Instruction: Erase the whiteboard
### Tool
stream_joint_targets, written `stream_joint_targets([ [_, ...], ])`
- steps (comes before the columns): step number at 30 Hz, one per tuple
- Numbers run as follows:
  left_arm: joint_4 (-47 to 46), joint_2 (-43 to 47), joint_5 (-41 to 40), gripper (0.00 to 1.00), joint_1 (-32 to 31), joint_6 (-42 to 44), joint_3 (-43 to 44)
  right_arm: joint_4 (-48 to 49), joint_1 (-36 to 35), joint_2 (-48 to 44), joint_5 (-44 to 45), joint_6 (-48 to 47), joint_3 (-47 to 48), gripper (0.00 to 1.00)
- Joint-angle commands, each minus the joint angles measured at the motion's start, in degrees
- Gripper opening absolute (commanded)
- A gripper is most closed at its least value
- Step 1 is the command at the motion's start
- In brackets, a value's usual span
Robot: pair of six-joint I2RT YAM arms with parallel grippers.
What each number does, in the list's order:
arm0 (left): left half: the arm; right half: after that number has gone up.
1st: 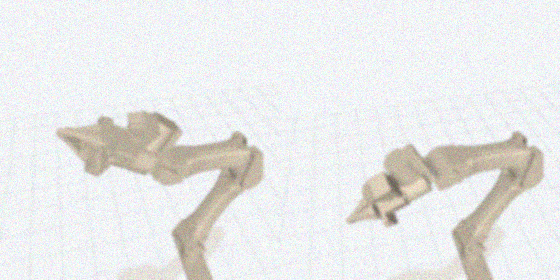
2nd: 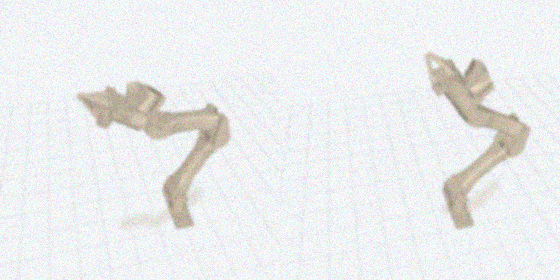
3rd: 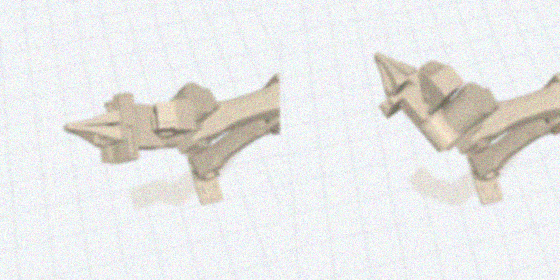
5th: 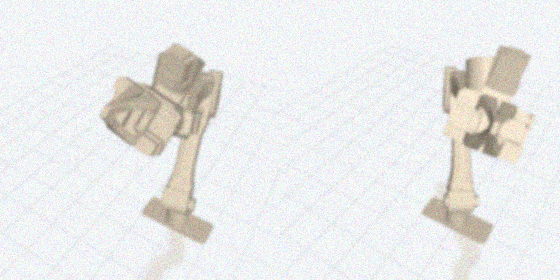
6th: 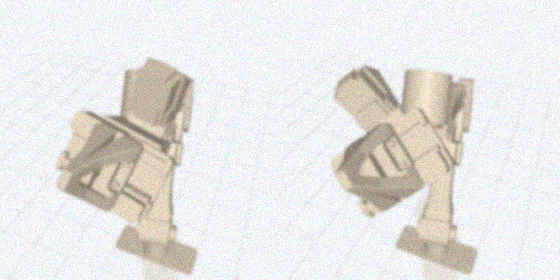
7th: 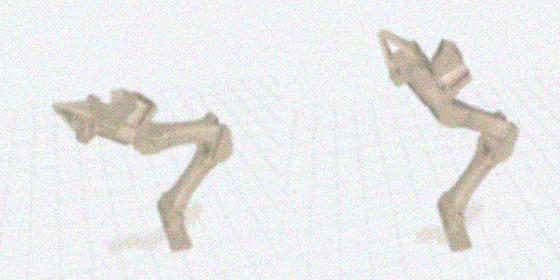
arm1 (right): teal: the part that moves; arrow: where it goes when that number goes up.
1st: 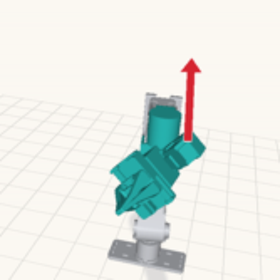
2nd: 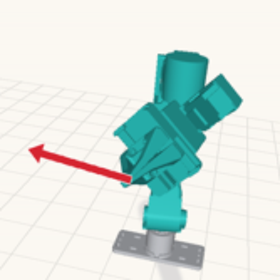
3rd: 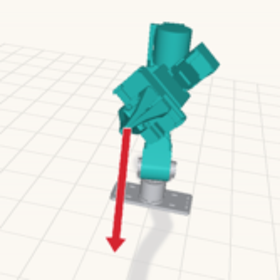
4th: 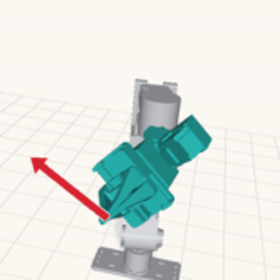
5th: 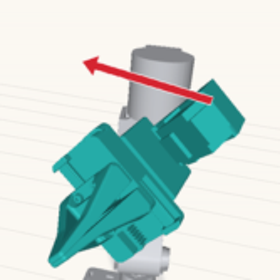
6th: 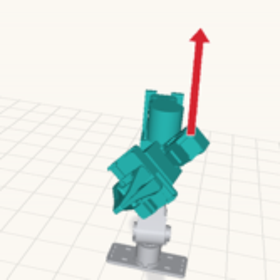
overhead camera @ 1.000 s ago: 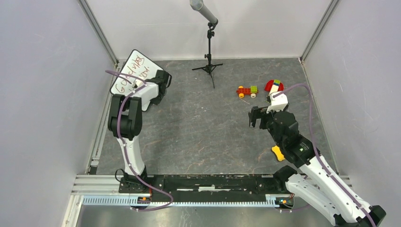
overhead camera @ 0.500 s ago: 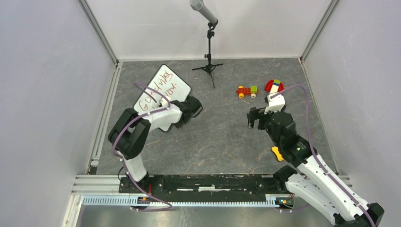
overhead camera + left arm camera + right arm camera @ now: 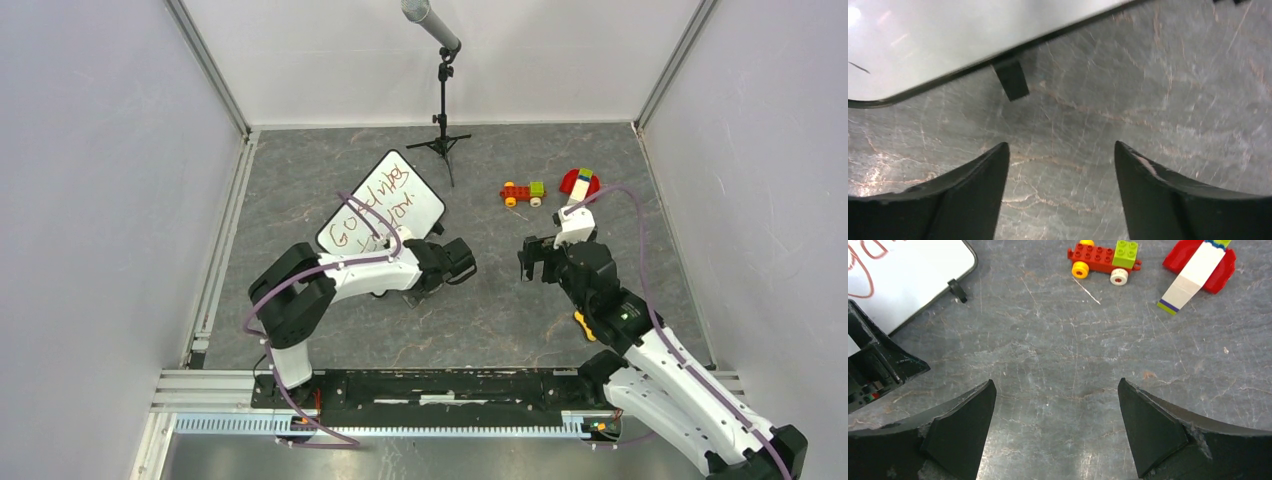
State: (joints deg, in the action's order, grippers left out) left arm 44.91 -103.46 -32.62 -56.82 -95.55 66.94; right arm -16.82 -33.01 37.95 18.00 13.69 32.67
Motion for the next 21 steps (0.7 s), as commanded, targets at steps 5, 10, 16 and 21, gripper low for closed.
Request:
stream_joint_targets([
  [5,-4.6,12.8,1.5,0.97,-2.3,11.5,-2.0,0.2,-0.1,4.1,2.7,-1.6,-0.3,0.98],
  [10,-12.5,29.9,-2.6,1.00,-2.1,26.0,-11.5,5.0,-0.1,6.1,-1.5,-2.0,-3.4,0.98],
  [16,-19.1,51.3,-0.7,1.00,-1.2,59.6,-13.8,19.4,-0.3,14.5,-19.2,-2.4,-7.0,0.98],
  [21,-21.3,60.9,0.9,1.00,-1.2,79.7,-8.6,30.1,-4.6,26.2,-26.3,-0.7,-6.2,0.98],
])
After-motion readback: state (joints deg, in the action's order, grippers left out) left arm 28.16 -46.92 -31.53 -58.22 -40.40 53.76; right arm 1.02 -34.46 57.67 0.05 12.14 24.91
